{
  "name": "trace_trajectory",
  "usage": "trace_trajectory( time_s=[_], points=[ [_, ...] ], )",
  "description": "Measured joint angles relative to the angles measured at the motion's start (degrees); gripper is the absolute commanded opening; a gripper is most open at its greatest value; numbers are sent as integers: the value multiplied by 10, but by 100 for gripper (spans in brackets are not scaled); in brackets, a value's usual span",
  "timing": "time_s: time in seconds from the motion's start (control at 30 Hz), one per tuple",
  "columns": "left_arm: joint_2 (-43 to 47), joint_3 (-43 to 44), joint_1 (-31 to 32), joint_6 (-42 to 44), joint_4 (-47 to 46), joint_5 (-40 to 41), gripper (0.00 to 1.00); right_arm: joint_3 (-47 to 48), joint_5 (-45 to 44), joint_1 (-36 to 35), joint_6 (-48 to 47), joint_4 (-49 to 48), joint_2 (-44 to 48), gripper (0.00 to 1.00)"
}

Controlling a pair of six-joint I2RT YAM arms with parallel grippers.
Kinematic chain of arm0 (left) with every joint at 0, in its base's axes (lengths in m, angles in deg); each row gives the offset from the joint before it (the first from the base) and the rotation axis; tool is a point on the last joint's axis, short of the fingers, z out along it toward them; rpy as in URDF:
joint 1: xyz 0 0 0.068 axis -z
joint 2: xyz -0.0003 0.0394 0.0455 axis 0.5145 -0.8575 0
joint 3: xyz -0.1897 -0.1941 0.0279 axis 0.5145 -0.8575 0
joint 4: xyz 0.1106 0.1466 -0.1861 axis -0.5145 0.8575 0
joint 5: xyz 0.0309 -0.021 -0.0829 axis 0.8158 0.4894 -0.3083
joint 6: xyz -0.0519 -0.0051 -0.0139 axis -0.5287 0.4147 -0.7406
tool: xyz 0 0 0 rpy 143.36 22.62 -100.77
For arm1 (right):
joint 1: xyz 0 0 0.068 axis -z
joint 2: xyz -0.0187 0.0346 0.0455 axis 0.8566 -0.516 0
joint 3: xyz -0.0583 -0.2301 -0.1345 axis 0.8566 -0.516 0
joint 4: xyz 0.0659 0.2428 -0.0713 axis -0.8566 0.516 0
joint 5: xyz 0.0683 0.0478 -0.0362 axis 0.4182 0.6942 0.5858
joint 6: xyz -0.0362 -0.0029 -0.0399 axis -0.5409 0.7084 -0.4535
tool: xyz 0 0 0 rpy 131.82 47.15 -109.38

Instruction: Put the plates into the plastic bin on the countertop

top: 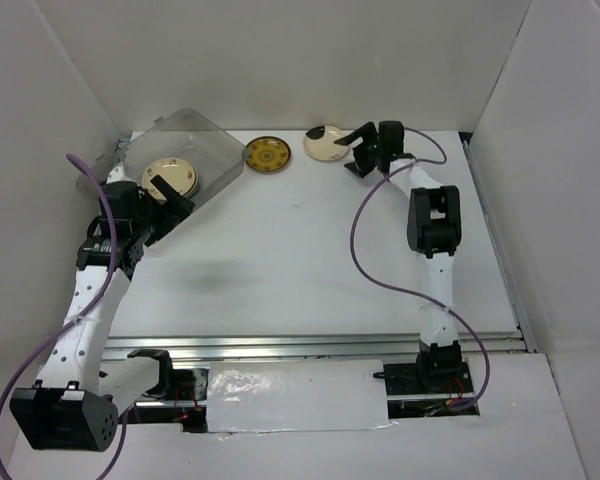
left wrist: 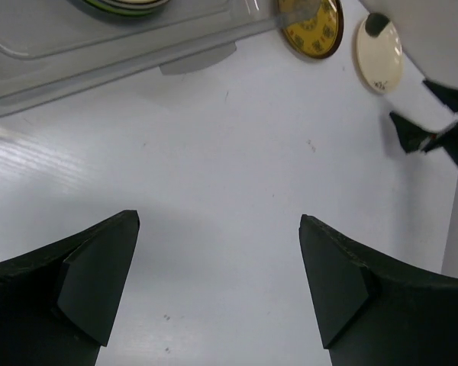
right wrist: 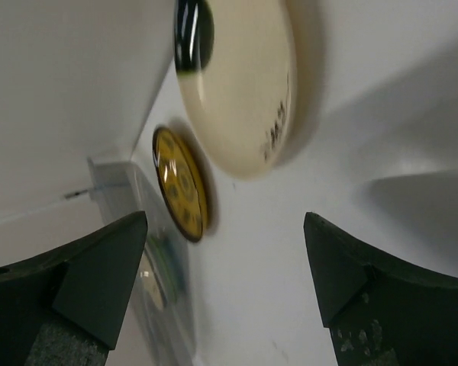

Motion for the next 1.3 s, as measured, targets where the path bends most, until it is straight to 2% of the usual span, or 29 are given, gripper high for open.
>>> trace_trajectory(
  time_s=[0.07,0.17,0.27,0.6,0.63,0.87,0.9,0.97,1.13,1.3],
  points=[
    [22,-13,5,12,12,-1,99,107,-24,4,15,50,-58,84],
    [51,-27,14,29,39,-5,99,205,-51,5,30,103,-115,78],
    [58,-27,15,42,54,-5,99,226,-67,5,40,131,-139,76],
    [49,-49,16,45,40,-44,99,268,-77,2,57,134,-168,76],
    [44,-50,16,45,40,-46,99,269,-80,1,56,133,-168,21],
    [45,-52,16,45,36,-53,99,294,-104,-12,58,140,-196,15],
    [47,-52,16,46,36,-54,99,294,-107,-14,58,141,-197,7],
    [52,-52,16,47,35,-54,99,299,-111,-15,58,141,-201,0],
    [52,-53,16,55,27,-58,99,300,-115,-15,57,133,-204,0],
    [40,-57,16,55,17,-69,99,214,-122,-18,60,78,-165,0]
  ],
)
